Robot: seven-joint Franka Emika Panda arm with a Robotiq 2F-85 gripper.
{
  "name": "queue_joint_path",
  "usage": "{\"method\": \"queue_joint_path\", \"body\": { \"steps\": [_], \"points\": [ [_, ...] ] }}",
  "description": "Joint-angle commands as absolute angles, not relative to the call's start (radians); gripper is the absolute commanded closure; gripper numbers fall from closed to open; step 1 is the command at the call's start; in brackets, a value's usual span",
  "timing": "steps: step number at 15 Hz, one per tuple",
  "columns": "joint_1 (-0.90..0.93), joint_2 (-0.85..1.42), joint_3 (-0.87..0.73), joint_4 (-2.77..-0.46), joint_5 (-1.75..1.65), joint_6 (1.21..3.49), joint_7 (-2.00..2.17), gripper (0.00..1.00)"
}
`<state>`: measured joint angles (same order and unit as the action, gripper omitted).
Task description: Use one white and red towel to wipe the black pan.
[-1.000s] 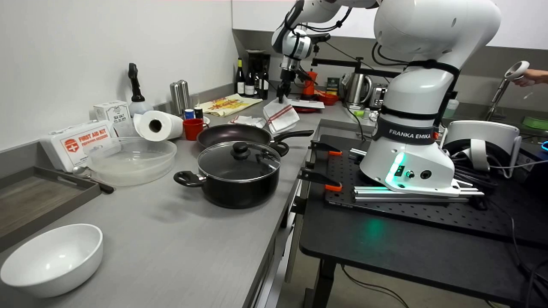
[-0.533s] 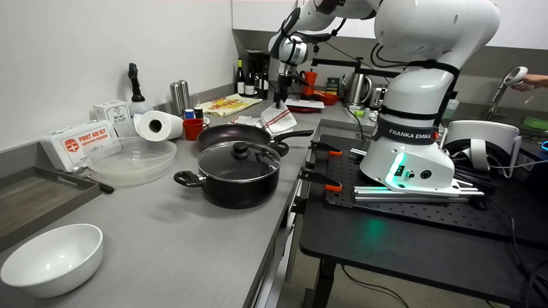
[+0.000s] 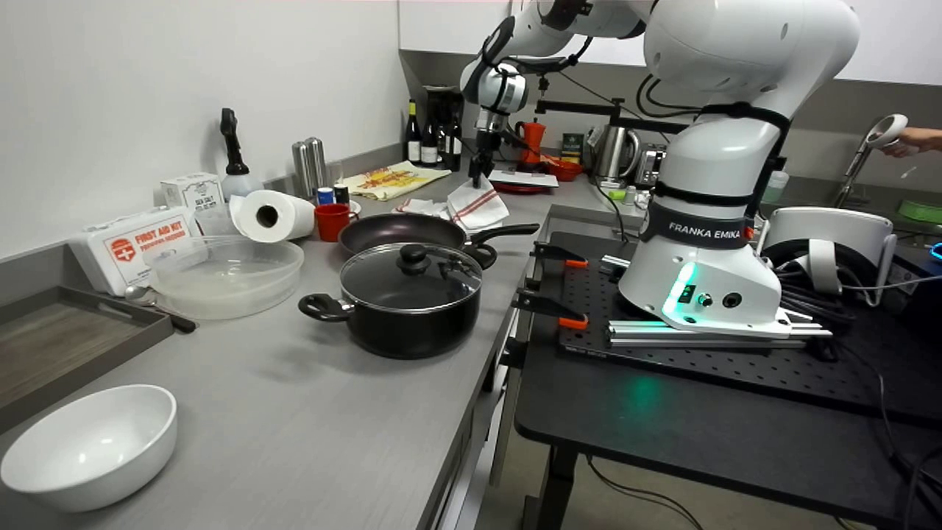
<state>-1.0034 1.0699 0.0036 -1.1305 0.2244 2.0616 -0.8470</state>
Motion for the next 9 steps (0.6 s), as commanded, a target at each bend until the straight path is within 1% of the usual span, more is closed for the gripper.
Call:
{"method": "queue_joint_path", "body": {
  "steps": [1,2,3,4,6,9],
  "points": [
    [-1.002,1.069,0.003,-1.132,0.224,2.061,-0.843,0.97],
    [-1.002,1.069,0.003,-1.134,0.224,2.062,-0.843,0.97],
    [-1.001,1.068,0.002,-1.135,0.223,2.063,-0.842,0.64],
    [-1.000,1.068,0.002,-1.136,0.223,2.062,-0.841,0.62],
    [-0.998,1.067,0.001,-1.139,0.223,2.064,-0.838,0.49],
    [-0.996,1.065,0.001,-1.142,0.222,2.066,-0.837,0.25]
  ]
}}
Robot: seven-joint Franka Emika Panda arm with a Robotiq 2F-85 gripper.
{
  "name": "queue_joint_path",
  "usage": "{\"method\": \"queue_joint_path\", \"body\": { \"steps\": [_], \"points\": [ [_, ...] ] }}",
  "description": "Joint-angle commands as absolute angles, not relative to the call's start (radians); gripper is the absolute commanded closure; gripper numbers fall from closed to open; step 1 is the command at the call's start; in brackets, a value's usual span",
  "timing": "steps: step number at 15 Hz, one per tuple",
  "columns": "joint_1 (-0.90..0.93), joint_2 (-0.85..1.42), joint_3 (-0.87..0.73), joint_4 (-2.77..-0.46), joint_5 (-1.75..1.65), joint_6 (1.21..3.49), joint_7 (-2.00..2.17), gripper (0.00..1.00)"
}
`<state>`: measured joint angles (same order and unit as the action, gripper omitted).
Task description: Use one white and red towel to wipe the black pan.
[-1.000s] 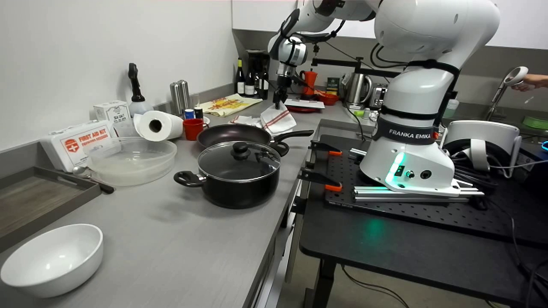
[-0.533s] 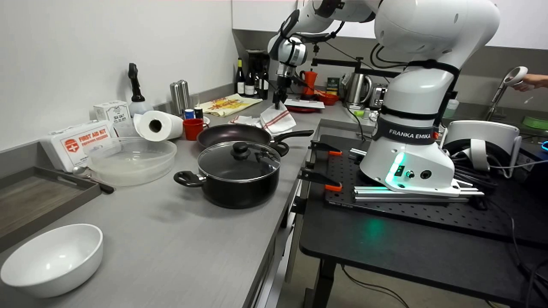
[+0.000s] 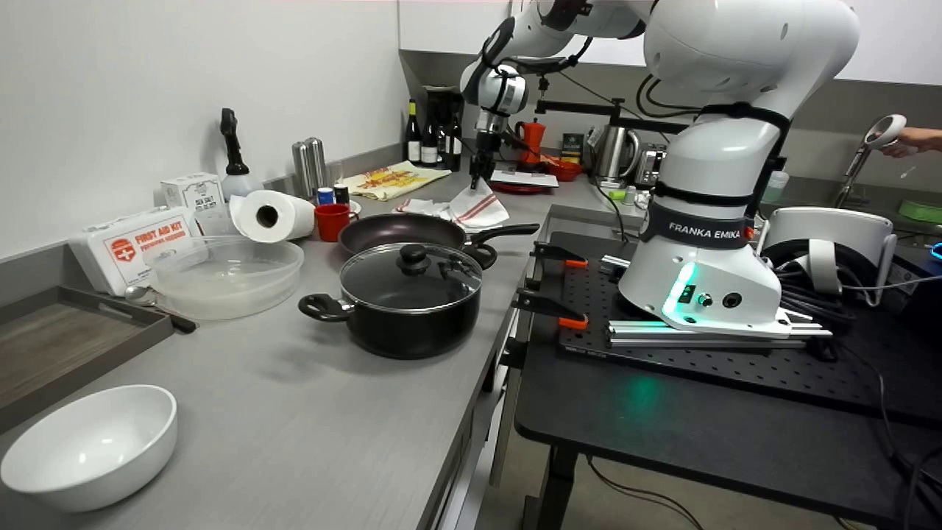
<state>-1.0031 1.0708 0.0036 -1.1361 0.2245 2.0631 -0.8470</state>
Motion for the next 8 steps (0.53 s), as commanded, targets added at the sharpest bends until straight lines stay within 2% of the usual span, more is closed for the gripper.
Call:
{"method": "queue_joint_path", "body": {
  "steps": [1,3,4,8],
  "points": [
    [-0.995,1.064,0.001,-1.144,0.222,2.067,-0.837,0.19],
    [-0.993,1.062,0.001,-1.148,0.222,2.072,-0.838,0.04],
    [-0.991,1.060,0.000,-1.151,0.221,2.075,-0.837,0.01],
    [-0.981,1.043,-0.007,-1.177,0.219,2.120,-0.825,0.00]
  ]
}}
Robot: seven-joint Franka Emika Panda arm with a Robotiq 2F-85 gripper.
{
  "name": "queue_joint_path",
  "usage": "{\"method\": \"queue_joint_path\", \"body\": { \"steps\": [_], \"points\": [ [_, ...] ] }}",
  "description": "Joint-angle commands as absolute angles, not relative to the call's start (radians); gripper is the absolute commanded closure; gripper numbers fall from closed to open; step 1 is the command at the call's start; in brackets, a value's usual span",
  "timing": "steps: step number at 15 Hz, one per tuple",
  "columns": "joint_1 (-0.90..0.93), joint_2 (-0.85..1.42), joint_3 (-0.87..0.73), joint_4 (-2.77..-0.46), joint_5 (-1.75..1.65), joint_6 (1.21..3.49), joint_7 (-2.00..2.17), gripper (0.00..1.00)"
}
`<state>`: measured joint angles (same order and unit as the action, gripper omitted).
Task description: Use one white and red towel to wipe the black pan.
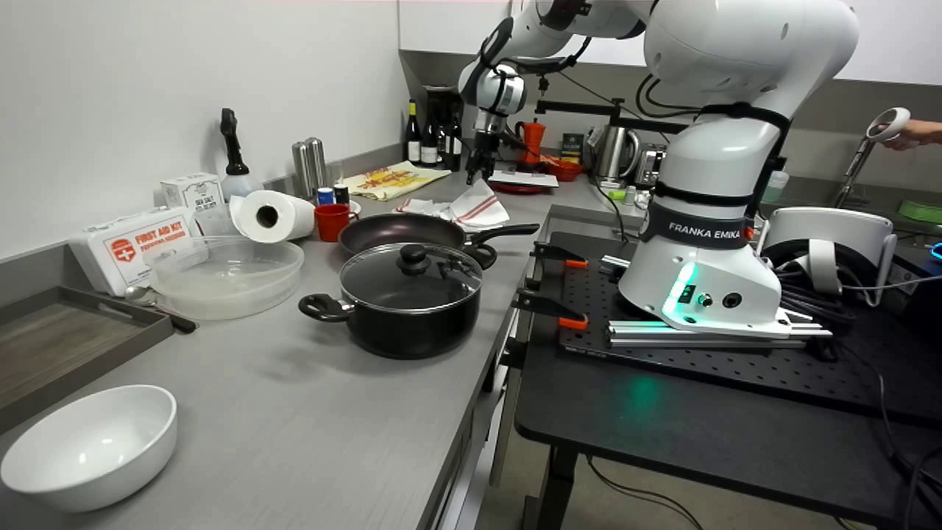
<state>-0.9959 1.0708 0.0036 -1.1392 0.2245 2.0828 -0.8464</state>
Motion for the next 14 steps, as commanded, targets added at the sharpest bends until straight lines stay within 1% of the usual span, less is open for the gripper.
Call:
{"method": "queue_joint_path", "body": {
  "steps": [1,7,14],
  "points": [
    [-0.975,1.034,-0.010,-1.193,0.219,2.151,-0.818,0.00],
    [-0.925,0.959,-0.028,-1.337,0.204,2.346,-0.804,0.00],
    [-0.826,0.814,-0.053,-1.633,0.186,2.618,-0.821,0.00]
  ]
}}
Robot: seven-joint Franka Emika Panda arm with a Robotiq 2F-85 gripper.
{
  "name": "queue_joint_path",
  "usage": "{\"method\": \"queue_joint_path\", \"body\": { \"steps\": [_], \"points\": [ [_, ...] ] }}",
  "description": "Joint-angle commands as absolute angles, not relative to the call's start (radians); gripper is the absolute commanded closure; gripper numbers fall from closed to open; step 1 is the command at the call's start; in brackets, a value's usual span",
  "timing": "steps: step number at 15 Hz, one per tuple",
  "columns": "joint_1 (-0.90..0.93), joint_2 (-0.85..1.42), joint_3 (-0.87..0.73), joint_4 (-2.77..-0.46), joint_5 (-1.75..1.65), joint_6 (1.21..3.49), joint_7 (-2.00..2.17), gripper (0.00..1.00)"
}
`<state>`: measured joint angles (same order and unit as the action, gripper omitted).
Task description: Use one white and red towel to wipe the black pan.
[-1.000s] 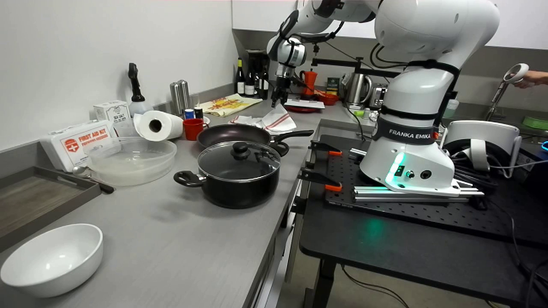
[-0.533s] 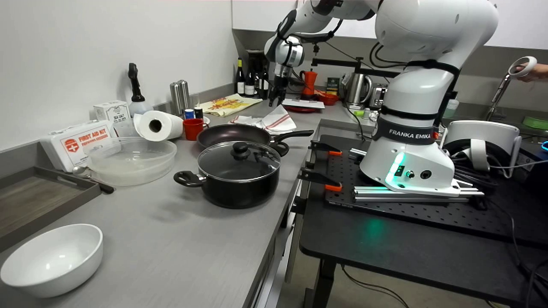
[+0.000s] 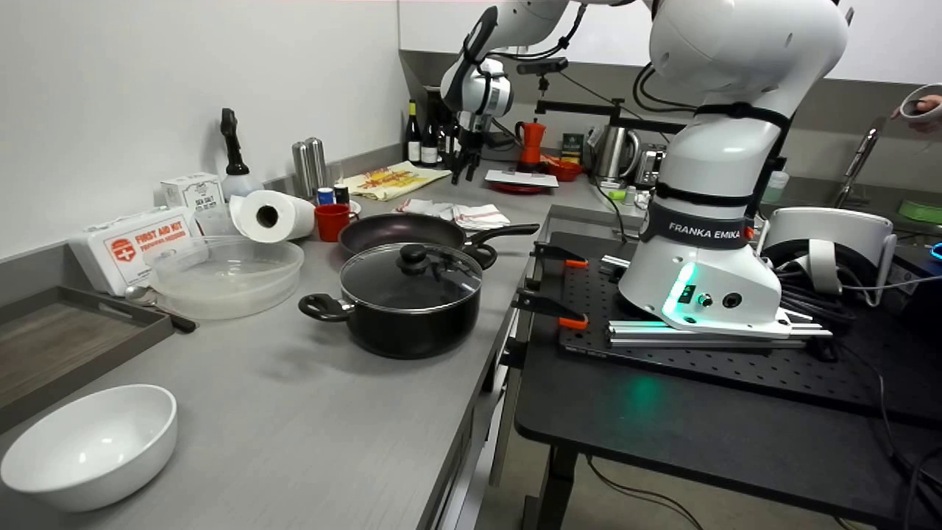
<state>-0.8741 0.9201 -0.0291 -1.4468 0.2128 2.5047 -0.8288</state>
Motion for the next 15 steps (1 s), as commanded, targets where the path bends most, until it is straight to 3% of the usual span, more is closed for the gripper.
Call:
{"method": "queue_joint_path", "body": {
  "steps": [1,15],
  "points": [
    [-0.812,0.794,-0.054,-1.676,0.181,2.649,-0.827,0.00],
    [-0.930,0.613,0.247,-2.116,0.155,2.811,-1.177,0.00]
  ]
}}
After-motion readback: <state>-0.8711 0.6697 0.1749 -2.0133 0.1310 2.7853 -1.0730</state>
